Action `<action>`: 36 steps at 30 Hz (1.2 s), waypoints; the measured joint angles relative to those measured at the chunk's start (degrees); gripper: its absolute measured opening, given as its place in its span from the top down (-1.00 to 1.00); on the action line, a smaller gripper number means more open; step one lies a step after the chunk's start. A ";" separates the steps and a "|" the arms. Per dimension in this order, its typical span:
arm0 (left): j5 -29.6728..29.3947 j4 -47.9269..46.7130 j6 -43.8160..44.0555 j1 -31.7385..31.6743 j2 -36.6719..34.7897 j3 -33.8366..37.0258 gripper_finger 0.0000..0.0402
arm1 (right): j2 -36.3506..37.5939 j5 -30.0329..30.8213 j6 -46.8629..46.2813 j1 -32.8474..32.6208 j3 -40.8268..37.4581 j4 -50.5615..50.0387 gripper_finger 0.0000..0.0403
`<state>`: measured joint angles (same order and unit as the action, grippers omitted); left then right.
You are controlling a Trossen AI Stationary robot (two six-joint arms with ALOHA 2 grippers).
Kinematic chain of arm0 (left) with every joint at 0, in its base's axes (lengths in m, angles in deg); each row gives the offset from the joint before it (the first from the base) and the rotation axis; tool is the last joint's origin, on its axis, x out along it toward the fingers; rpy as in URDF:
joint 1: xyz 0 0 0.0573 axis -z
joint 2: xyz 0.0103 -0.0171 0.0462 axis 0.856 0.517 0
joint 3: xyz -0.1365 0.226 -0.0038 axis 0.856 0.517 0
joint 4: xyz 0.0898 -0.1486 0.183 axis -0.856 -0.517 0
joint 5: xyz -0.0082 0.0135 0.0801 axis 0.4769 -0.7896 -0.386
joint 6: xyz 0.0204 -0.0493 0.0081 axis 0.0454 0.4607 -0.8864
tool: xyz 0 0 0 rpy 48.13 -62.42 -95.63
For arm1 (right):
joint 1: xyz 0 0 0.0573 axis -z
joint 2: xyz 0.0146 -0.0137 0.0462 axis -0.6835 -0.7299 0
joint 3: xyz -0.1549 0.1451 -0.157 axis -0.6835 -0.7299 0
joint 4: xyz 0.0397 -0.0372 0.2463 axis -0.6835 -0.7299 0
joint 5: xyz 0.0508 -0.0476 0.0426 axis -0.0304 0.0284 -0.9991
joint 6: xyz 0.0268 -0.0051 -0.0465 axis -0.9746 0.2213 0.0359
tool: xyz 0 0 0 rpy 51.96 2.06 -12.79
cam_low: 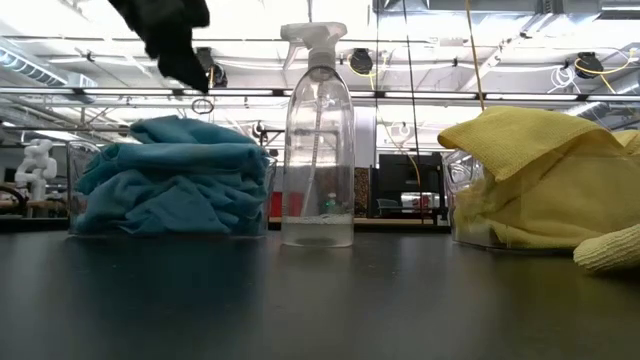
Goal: Sort microfiber towel by color & place in baskets
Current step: Put the yellow microfiber towel into the bottom transparent bin
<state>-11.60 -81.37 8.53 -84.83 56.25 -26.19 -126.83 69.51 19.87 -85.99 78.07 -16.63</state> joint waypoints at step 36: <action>2.11 9.23 11.75 32.66 -11.60 0.00 0.02 | -0.31 -18.36 -18.28 -7.54 -32.34 32.88 -0.25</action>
<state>-9.49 -72.13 20.29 -52.17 44.66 -26.19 -127.13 51.15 1.58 -93.53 45.73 16.25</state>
